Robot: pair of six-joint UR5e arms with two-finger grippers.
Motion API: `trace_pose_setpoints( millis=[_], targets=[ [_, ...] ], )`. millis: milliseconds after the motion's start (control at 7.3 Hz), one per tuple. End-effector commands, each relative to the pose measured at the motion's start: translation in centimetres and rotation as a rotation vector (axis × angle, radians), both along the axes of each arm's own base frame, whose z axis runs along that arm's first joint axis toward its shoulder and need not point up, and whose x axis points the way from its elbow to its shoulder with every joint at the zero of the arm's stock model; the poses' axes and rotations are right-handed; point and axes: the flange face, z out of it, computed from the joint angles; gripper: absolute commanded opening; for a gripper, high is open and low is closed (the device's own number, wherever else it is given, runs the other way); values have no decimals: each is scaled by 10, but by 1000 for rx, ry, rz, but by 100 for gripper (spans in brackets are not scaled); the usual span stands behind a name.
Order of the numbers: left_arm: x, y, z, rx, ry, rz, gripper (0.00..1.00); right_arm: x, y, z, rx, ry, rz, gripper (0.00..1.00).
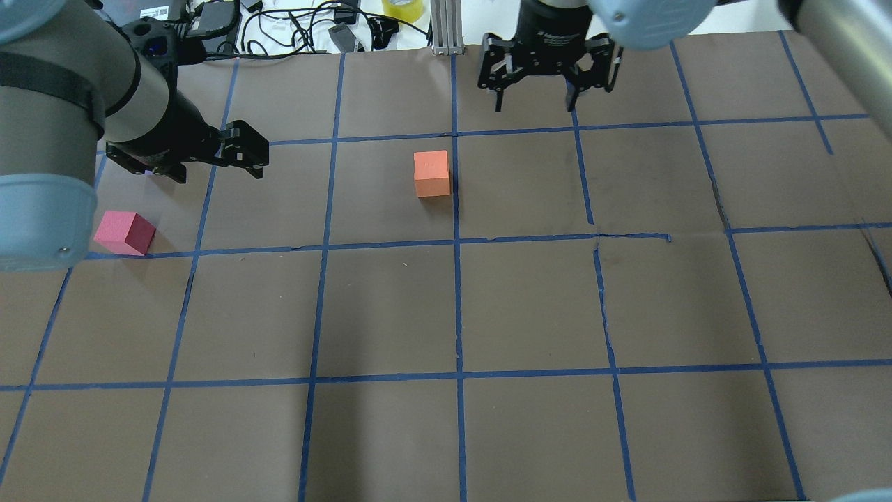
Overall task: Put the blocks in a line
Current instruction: 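Raise the right gripper and withdraw it to its start position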
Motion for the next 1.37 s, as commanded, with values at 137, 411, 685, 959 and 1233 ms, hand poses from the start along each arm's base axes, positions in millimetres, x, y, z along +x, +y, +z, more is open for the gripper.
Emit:
trace_pose_setpoints(
  millis=[137, 411, 685, 959, 1233],
  targets=[
    [0, 0, -6, 16, -4, -8, 100, -73, 70, -5, 52, 19, 2, 99],
    [2, -7, -8, 17, 2, 6, 100, -77, 85, -39, 37, 60, 6, 100],
    [3, -33, -17, 36, -8, 7, 100, -80, 81, -31, 6, 73, -11, 100],
    [-10, -94, -30, -60, 6, -5, 100, -83, 76, -13, -11, 91, -5, 100],
    [-55, -138, -54, -89, 17, -27, 100, -78, 88, 4, -40, 66, -1, 100]
  ],
)
